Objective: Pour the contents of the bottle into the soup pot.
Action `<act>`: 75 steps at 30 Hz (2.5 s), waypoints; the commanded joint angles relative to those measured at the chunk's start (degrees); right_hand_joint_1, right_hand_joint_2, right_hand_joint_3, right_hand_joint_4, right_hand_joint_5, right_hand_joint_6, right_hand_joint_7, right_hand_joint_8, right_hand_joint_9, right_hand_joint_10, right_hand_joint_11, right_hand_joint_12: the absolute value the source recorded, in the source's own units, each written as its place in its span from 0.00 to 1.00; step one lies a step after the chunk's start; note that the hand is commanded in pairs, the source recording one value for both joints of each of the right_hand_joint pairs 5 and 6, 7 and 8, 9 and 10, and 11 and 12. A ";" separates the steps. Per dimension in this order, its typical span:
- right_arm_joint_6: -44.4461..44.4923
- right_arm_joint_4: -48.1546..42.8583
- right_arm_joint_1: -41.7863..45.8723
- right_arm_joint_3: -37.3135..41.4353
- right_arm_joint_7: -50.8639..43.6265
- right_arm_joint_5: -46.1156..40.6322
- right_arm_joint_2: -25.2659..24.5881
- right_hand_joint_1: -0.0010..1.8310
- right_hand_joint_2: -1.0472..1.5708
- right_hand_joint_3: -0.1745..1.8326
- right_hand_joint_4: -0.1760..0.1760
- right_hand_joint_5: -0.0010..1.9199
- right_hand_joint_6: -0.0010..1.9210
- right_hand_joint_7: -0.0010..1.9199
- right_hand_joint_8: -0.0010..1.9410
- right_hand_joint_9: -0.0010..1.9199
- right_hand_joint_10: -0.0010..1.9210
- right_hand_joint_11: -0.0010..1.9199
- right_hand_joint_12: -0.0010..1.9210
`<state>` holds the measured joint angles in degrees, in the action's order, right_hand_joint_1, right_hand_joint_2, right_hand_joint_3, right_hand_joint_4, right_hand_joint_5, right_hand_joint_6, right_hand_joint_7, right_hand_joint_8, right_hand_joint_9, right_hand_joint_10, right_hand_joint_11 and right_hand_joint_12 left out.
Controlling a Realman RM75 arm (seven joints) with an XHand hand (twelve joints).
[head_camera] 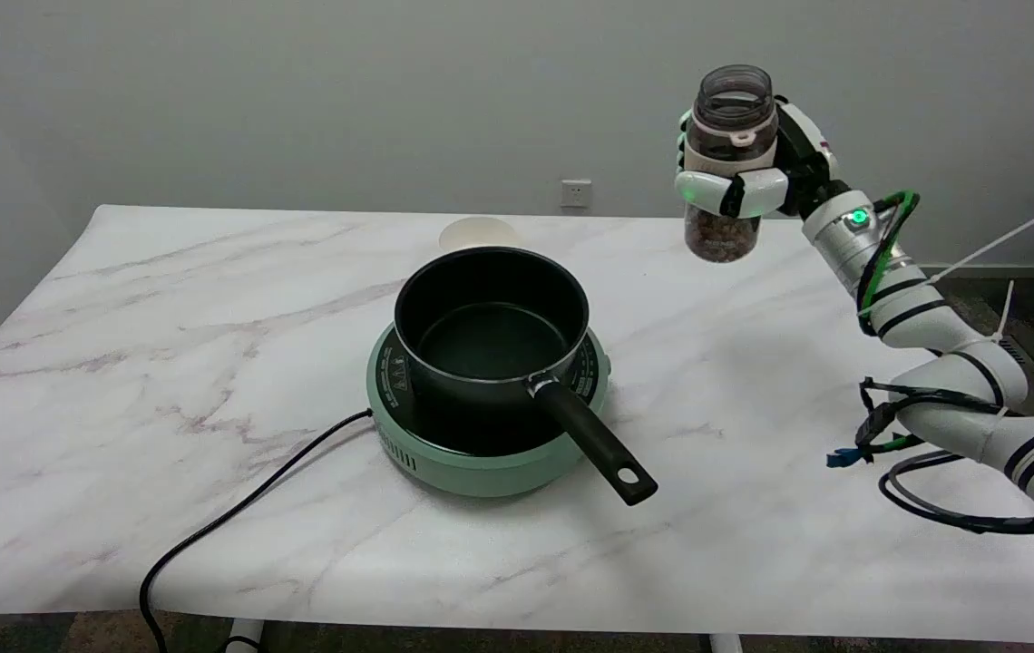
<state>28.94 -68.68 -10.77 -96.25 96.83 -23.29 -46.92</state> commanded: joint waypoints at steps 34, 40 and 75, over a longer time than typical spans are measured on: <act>-19.38 -24.89 -1.73 0.18 0.10 44.67 1.64 0.85 0.55 0.68 0.50 0.76 0.76 0.73 0.72 0.69 0.69 0.59 0.59; -21.70 -26.89 -1.43 -2.16 0.10 44.75 1.56 0.85 0.54 0.70 0.50 0.76 0.76 0.73 0.72 0.68 0.68 0.58 0.58; -25.33 -32.41 -0.37 -7.01 0.18 75.72 -0.27 0.85 0.50 0.75 0.50 0.76 0.75 0.72 0.71 0.68 0.67 0.58 0.58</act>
<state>4.20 -99.68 -11.45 -102.50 96.87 39.14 -46.69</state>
